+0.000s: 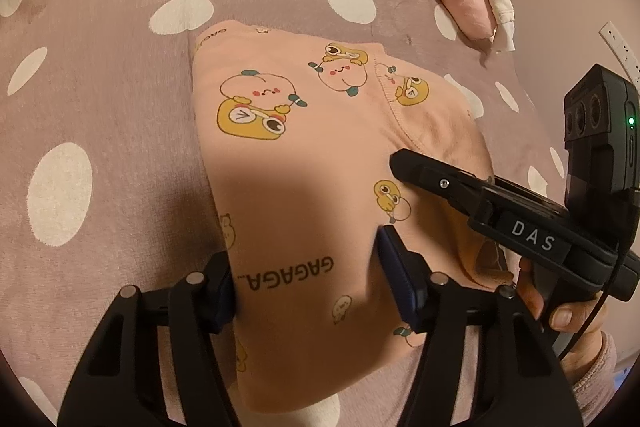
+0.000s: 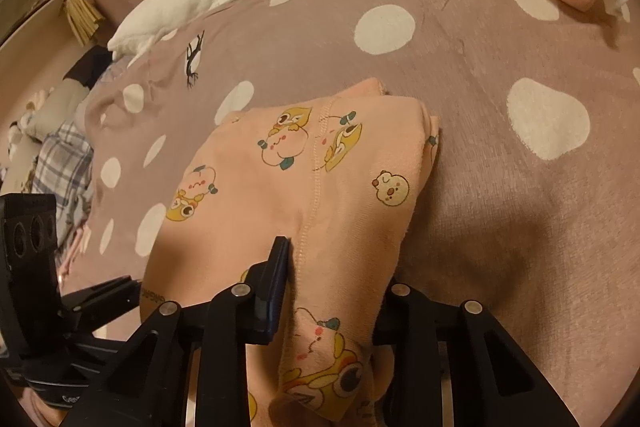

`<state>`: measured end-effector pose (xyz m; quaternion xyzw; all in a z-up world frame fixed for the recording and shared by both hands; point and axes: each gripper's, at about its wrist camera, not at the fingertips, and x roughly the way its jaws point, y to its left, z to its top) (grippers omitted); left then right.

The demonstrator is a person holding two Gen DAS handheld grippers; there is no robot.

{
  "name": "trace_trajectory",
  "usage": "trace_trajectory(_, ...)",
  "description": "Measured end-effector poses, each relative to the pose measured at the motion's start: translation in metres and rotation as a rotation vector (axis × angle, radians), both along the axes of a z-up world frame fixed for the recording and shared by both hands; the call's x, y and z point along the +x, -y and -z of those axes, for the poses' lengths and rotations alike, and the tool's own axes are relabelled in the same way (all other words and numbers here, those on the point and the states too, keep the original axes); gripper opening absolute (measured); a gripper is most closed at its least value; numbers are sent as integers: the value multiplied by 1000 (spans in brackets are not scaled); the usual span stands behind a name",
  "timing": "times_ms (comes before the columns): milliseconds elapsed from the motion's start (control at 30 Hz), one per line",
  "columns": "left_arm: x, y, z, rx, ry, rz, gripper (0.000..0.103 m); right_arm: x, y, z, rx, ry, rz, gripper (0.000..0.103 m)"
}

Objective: Fold small clothes
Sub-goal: 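Grasp the folded shirt's edge with the right tool, then hold the shirt edge with the right tool while the left tool closes on the shirt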

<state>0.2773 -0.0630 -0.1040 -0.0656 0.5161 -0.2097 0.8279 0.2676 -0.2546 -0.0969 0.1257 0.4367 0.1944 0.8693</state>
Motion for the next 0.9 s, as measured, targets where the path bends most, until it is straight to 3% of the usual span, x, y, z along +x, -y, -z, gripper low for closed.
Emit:
trace_trajectory(600,-1,2,0,-7,4,7,57,-1,-4,-1,-34,19,-7,29)
trace_trajectory(900,-1,-1,-1,-9,8,-6,48,-3,-8,-4,-62,42,-14,28)
